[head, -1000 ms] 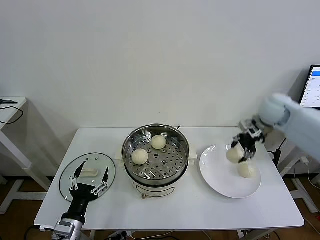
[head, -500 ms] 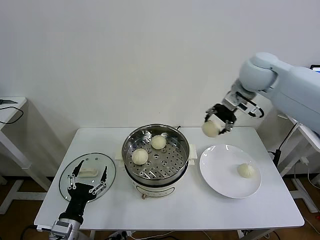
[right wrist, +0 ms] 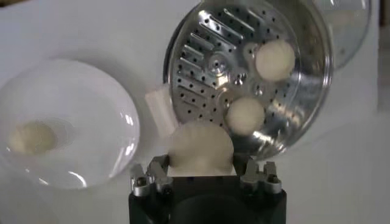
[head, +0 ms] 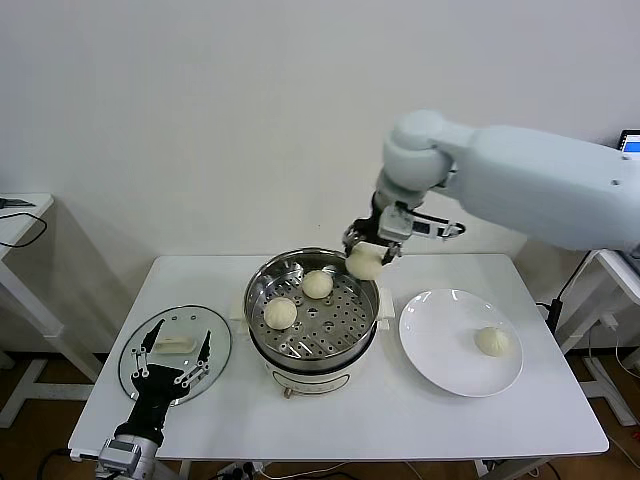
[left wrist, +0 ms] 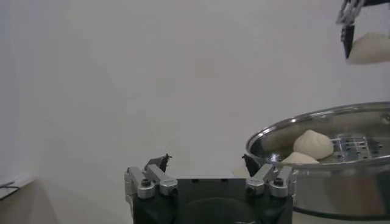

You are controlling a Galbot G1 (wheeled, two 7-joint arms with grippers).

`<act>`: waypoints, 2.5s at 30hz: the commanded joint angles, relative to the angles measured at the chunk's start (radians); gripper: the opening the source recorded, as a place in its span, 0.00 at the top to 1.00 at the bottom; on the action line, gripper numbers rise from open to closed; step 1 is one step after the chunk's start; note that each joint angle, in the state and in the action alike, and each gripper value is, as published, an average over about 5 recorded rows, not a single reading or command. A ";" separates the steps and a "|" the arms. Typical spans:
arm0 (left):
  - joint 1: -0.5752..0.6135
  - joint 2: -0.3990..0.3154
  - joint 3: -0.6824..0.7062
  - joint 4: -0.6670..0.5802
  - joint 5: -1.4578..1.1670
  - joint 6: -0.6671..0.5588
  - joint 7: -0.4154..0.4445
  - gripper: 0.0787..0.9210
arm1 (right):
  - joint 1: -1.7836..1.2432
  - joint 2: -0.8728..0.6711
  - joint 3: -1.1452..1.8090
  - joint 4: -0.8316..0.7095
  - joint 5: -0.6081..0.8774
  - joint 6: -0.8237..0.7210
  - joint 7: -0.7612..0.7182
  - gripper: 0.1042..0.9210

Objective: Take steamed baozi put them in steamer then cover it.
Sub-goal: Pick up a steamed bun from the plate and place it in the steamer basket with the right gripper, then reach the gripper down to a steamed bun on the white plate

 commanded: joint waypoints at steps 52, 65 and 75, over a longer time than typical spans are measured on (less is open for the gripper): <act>-0.022 0.005 -0.029 0.037 -0.023 0.001 0.007 0.12 | -0.193 0.266 -0.083 -0.075 -0.023 0.067 0.000 0.28; -0.018 -0.001 -0.018 0.024 -0.019 0.002 0.004 0.12 | -0.045 0.109 0.010 -0.057 0.044 0.048 -0.026 0.12; -0.008 -0.002 -0.009 0.012 -0.009 -0.002 0.004 0.12 | 0.007 -0.213 0.018 -0.064 0.253 -0.395 -0.154 0.12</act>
